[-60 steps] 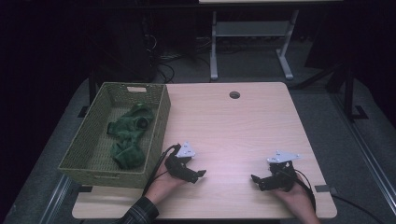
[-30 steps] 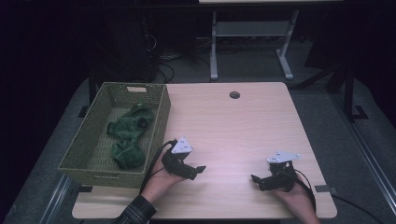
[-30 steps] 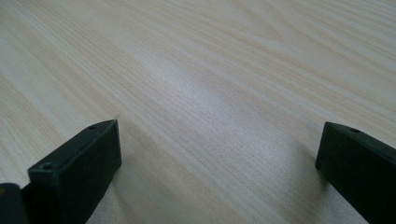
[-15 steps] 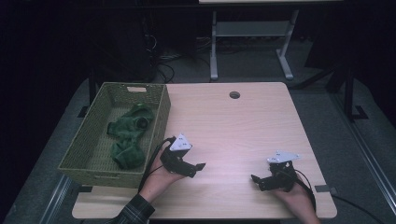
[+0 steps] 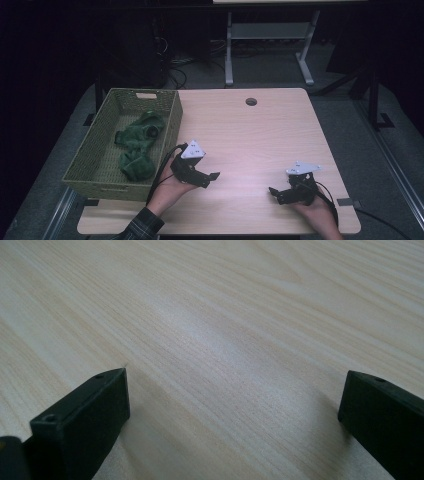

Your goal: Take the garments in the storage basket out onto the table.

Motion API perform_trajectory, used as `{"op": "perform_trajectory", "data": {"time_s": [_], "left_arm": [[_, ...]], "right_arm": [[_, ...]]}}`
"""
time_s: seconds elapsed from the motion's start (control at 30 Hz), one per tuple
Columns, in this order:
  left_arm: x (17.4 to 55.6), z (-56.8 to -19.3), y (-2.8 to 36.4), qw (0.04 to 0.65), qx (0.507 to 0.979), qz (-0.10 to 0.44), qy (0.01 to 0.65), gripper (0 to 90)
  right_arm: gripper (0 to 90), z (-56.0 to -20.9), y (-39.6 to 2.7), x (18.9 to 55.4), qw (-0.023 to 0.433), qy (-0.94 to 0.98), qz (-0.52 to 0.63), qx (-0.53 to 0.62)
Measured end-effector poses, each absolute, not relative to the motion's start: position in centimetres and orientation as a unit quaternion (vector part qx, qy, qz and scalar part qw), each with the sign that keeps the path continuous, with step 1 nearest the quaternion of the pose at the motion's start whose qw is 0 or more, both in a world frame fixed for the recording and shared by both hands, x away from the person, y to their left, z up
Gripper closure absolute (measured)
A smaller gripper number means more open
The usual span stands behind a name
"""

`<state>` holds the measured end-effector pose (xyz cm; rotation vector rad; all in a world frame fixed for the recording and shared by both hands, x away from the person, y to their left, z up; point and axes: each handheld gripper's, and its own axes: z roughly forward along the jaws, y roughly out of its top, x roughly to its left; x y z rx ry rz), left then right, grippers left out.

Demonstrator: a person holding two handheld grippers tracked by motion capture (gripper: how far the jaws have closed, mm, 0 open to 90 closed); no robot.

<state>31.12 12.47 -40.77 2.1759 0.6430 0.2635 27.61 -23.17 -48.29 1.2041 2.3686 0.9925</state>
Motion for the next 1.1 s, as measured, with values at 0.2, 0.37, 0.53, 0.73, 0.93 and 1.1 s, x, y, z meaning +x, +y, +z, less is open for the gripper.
{"op": "perform_trajectory", "data": {"time_s": [0.2,0.37,0.53,0.73,0.93,1.1], "left_arm": [[31.3,-40.0,12.5,0.412,0.869,0.111,0.249,13.7],[31.3,-39.5,12.4,0.411,0.871,0.108,0.248,13.7],[31.5,-38.9,12.4,0.41,0.872,0.111,0.244,13.7],[31.7,-38.5,12.5,0.409,0.873,0.109,0.242,13.7],[32.2,-38.1,12.5,0.406,0.875,0.111,0.239,13.7],[32.9,-37.9,12.7,0.407,0.875,0.106,0.24,13.8]], "right_arm": [[0.0,-48.3,-23.2,27.6,0.152,0.825,0.346,0.42],[0.0,-48.3,-23.2,27.6,0.152,0.825,0.346,0.42],[0.0,-48.3,-23.2,27.6,0.152,0.825,0.346,0.42],[0.0,-48.3,-23.2,27.6,0.152,0.825,0.346,0.42],[0.0,-48.3,-23.2,27.6,0.152,0.825,0.346,0.42],[0.0,-48.3,-23.2,27.6,0.152,0.825,0.346,0.42]]}}
